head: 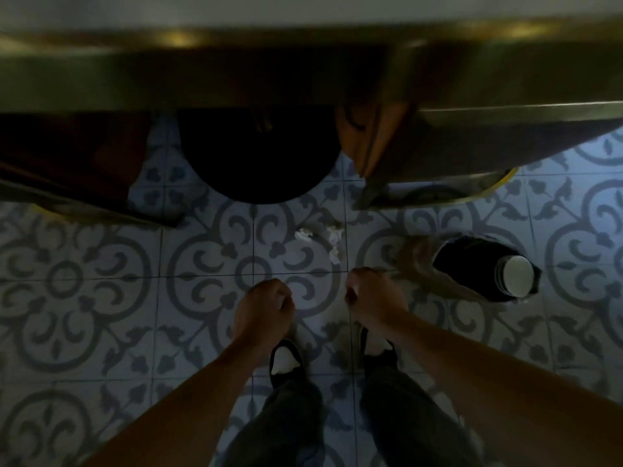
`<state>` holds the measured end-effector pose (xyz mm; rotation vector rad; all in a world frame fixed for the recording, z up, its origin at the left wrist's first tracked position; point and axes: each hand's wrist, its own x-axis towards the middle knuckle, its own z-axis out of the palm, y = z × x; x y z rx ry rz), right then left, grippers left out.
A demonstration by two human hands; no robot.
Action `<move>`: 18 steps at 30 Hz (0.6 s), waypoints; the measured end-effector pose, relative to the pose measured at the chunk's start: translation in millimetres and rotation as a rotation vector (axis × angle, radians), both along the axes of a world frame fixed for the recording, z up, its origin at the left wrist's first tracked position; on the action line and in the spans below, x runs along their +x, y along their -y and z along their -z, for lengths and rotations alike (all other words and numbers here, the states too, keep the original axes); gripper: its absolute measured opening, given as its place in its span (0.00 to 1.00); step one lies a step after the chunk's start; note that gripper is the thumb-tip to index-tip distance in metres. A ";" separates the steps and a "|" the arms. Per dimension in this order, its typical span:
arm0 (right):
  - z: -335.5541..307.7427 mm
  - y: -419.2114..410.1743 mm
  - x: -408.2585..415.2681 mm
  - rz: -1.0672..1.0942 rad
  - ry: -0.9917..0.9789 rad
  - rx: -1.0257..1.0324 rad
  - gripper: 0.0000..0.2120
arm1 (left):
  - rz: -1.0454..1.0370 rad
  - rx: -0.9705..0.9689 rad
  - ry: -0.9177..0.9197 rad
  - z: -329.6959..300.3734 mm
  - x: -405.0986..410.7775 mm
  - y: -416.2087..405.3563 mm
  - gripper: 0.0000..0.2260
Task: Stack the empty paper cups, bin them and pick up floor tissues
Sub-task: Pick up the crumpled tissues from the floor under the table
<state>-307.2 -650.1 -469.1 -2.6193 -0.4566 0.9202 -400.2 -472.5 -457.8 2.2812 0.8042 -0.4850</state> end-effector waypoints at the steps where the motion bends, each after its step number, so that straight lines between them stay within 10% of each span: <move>1: 13.7 -4.5 2.9 -0.012 0.019 0.002 0.02 | 0.034 0.009 0.009 12.8 3.8 -2.8 0.02; 18: 258.9 -53.8 158.2 -0.438 0.324 0.060 0.09 | 0.192 0.135 0.425 246.5 148.4 -46.8 0.06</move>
